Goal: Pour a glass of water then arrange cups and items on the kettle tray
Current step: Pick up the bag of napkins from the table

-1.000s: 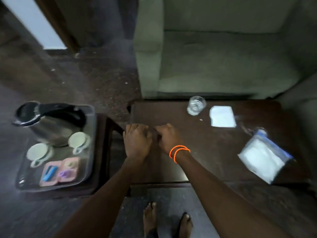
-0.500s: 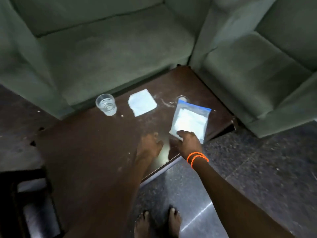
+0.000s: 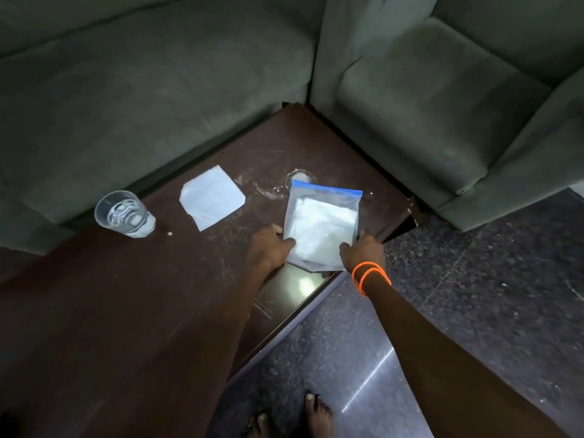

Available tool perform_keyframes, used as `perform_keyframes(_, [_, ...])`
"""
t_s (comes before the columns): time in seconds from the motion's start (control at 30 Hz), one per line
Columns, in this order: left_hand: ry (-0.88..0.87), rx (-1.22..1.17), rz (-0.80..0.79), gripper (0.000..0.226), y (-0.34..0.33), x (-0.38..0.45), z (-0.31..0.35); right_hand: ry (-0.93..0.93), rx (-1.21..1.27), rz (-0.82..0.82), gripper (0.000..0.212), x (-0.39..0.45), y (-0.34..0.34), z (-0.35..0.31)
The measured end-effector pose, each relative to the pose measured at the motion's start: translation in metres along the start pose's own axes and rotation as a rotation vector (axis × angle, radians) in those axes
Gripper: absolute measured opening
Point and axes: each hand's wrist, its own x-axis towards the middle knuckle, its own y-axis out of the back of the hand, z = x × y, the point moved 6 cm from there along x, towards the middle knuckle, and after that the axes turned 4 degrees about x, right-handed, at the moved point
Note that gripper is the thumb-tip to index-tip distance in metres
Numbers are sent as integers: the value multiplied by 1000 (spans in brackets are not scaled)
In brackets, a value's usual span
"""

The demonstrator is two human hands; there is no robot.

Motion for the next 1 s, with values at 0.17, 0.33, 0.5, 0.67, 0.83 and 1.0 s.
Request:
perform_keyframes(0.17, [136, -390, -57, 28, -13, 12, 4, -140, 333, -72, 10, 17, -8, -2])
perform_keyframes(0.33, [321, -663, -132, 64, -6, 7, 5, -309, 821, -228, 30, 17, -17, -14])
perform_keyframes(0.5, [354, -874, -120, 93, 16, 1, -2, -344, 1096, -308, 63, 2, -19, -37])
perform_keyframes(0.67, [321, -1015, -68, 68, 58, -15, -25, -86, 863, -389, 21, -24, -8, -65])
perform_keyframes(0.83, [224, -920, 38, 23, 115, -56, -52, 164, 774, -474, 23, -73, -21, -111])
perform_keyframes(1.0, [152, -1020, 88, 33, 176, -112, -95, 268, 753, -637, 31, -139, -56, -157])
